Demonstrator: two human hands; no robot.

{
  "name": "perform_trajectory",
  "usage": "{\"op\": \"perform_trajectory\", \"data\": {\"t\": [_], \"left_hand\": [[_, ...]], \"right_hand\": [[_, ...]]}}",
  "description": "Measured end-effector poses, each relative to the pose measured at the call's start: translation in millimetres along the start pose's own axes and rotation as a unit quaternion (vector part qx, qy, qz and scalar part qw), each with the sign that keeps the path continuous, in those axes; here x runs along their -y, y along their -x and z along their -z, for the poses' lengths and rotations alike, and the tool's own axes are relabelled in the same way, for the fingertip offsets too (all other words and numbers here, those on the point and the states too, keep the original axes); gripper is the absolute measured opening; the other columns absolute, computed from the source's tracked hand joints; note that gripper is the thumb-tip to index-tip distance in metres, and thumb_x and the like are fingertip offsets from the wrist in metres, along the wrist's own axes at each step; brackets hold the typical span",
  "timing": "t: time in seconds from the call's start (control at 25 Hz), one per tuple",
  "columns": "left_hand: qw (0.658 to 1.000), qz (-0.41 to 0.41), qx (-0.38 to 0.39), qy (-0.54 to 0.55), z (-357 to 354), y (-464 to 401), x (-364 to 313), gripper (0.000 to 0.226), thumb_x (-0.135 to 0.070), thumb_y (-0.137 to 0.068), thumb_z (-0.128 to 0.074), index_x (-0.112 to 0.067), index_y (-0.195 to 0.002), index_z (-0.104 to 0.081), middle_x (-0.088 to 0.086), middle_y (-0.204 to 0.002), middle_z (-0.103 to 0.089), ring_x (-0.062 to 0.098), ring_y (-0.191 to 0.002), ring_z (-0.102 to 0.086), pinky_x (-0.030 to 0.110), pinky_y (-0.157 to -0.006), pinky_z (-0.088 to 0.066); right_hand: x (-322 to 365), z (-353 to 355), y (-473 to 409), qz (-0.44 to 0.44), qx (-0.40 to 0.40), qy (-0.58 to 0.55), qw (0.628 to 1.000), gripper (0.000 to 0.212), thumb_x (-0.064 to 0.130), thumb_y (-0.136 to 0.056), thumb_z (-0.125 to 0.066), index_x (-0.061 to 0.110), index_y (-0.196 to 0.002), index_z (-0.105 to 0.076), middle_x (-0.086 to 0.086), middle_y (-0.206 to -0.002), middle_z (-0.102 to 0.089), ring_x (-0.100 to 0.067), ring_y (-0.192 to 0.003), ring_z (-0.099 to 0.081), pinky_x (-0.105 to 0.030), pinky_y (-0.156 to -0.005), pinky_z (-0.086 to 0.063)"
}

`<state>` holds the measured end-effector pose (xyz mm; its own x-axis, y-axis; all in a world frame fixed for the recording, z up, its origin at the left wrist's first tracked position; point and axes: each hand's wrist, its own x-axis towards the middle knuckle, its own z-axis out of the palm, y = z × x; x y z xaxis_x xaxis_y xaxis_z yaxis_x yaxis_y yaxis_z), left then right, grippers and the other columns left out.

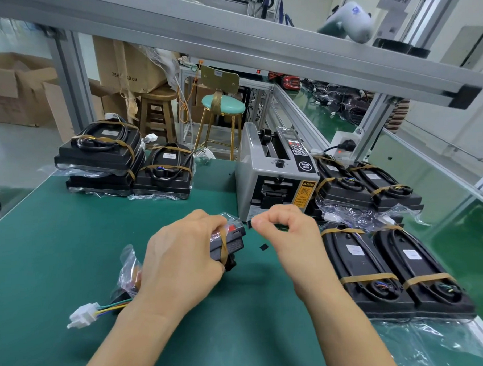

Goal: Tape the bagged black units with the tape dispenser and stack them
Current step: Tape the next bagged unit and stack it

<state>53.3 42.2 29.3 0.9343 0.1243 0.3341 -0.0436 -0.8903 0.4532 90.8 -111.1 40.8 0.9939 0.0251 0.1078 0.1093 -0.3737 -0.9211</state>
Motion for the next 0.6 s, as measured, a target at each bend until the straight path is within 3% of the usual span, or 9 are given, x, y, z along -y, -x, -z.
{"op": "perform_trajectory", "data": {"t": [0.08, 0.2, 0.4, 0.6], "left_hand": [[1.000, 0.001, -0.002, -0.002, -1, 0, 0, 0.038, -0.025, -0.064, -0.071, -0.034, -0.099, -0.062, -0.011, -0.091, -0.058, 0.017, -0.079, -0.054, 0.027, -0.063, -0.039], [1.000, -0.002, -0.004, 0.000, -1, 0, 0, 0.038, -0.026, -0.064, -0.071, -0.034, -0.100, -0.062, -0.011, -0.092, -0.058, 0.018, -0.079, -0.055, 0.027, -0.063, -0.039], [1.000, -0.004, -0.008, 0.003, -1, 0, 0, 0.039, -0.026, -0.065, -0.072, -0.034, -0.101, -0.063, -0.011, -0.092, -0.059, 0.019, -0.080, -0.057, 0.029, -0.065, -0.043], [1.000, -0.006, -0.011, 0.002, -2, 0, 0, 0.039, -0.027, -0.065, -0.073, -0.035, -0.102, -0.063, -0.011, -0.093, -0.060, 0.018, -0.080, -0.057, 0.027, -0.063, -0.039]], "right_hand": [[1, -1, 3, -0.022, 0.019, -0.076, 0.997, 0.027, 0.017, -0.081, -0.072, 0.029, -0.057, -0.070, 0.010, -0.091, -0.066, 0.002, -0.088, -0.059, -0.025, -0.087, -0.040], [-3, -9, 7, -0.036, 0.031, -0.088, 0.995, 0.024, 0.015, -0.081, -0.072, 0.022, -0.059, -0.071, 0.014, -0.083, -0.067, 0.004, -0.088, -0.058, -0.019, -0.080, -0.039], [-4, -14, 9, -0.032, 0.015, -0.064, 0.997, 0.022, 0.019, -0.081, -0.073, 0.025, -0.059, -0.071, 0.008, -0.094, -0.065, -0.006, -0.099, -0.058, -0.034, -0.098, -0.041], [-2, -19, 10, -0.029, 0.003, -0.013, 0.999, 0.017, 0.025, -0.080, -0.074, 0.025, -0.063, -0.072, 0.005, -0.101, -0.063, -0.007, -0.105, -0.056, -0.049, -0.107, -0.033]]}}
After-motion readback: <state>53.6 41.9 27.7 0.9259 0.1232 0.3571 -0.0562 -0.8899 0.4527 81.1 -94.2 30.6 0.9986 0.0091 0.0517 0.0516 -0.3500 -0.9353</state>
